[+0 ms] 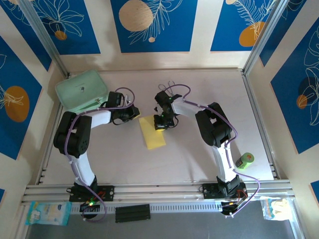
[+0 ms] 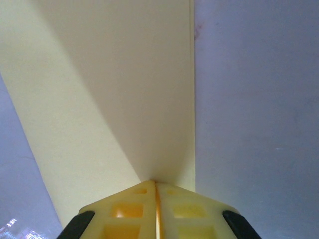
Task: Fold a paper plane with a square sheet of paper (pick it up from the middle)
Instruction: First fold the square sheet of paper in half at the center of the table.
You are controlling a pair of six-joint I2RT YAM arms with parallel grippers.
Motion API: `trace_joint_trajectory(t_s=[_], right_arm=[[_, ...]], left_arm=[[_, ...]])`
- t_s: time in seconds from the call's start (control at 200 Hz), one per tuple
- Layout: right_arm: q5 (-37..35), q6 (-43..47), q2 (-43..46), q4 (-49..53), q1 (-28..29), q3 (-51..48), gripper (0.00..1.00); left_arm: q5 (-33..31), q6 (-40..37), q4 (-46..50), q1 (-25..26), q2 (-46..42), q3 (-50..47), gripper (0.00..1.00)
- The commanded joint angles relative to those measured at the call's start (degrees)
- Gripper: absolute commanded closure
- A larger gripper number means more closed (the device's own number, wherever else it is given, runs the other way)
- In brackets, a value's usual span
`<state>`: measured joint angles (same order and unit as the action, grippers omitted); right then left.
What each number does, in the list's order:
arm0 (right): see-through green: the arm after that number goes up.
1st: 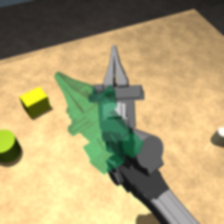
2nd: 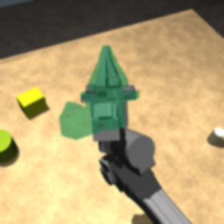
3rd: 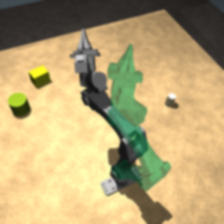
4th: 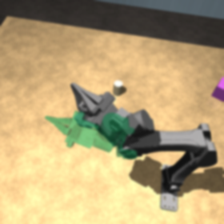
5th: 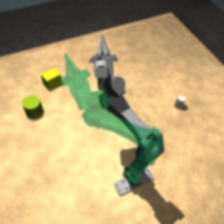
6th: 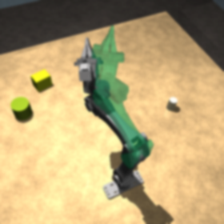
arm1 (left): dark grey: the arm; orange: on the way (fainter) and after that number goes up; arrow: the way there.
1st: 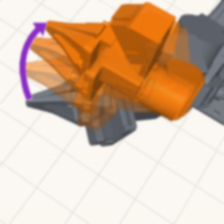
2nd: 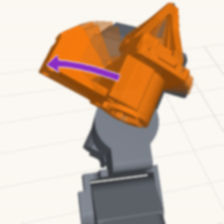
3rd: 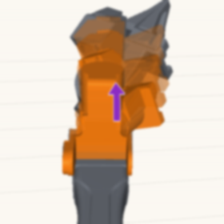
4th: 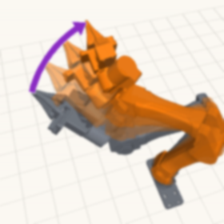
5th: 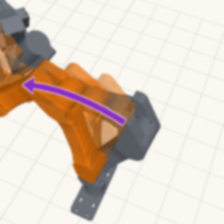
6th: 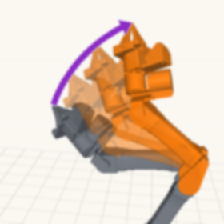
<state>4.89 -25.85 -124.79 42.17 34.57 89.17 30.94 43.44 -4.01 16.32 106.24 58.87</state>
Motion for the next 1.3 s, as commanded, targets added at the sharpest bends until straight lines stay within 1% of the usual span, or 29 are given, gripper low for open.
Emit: trace_joint_trajectory(t_s=[0.0, 0.16, 0.355, 0.44, 0.52, 0.69, 0.75, 0.825, 0.915, 1.081, 1.296], right_arm=[[-20.0, 1.01, -12.32, 7.97, -1.39, -6.15, 0.91], [-20.42, 1.7, -12.41, 8.25, -1.26, -5.81, 0.91], [-20.61, 1.9, -12.41, 8.32, -1.17, -5.67, 0.91], [-20.71, 1.91, -12.22, 8.36, -1.11, -5.71, 0.91], [-20.79, 2.09, -11.99, 8.21, -1.17, -5.78, 0.91], [-20.53, 2.61, -11.79, 8.2, -1.09, -5.35, 0.91], [-20.22, 3.16, -11.7, 8.24, -0.99, -5.09, 0.91], [-19.25, 4.24, -11.88, 8.46, -0.82, -4.52, 0.91], [-18.95, 4.55, -11.99, 8.83, -0.62, -3.92, 0.91], [-18.51, 5.07, -11.73, 8.96, -0.51, -3.27, 0.91], [-17.64, 6.76, -10.3, 8.42, -0.47, -2.52, 0.9]], left_arm=[[3.24, 1.44, 0.13, 1.34, 2.43, 1.24, 0.97], [1.58, -0.48, 5.98, 1.44, 5.22, 4.65, 0.96], [-5.43, -4.13, 15.54, 0.9, 7.09, 7.26, 0.97], [-8.2, -5.3, 18.78, -0.08, 7.23, 7.81, 0.97], [-9.46, -5.87, 20.06, -1.16, 6.41, 7.84, 0.97], [-8.39, -6.22, 19.88, -2.08, 2.48, 8.6, 0.96], [-5.1, -4.86, 17.79, -1.99, 1.3, 8.18, 0.95], [-0.76, -1.35, 13.51, -1.43, 0.14, 6.56, 0.94], [1.6, 1.29, 10.46, 0.44, -0.33, 5.15, 0.94], [0.58, 1.82, 10.15, 4.18, 1.47, 3.97, 0.94], [-1.42, 2.22, 11.03, 4.79, 3.89, 2.93, 0.96]])
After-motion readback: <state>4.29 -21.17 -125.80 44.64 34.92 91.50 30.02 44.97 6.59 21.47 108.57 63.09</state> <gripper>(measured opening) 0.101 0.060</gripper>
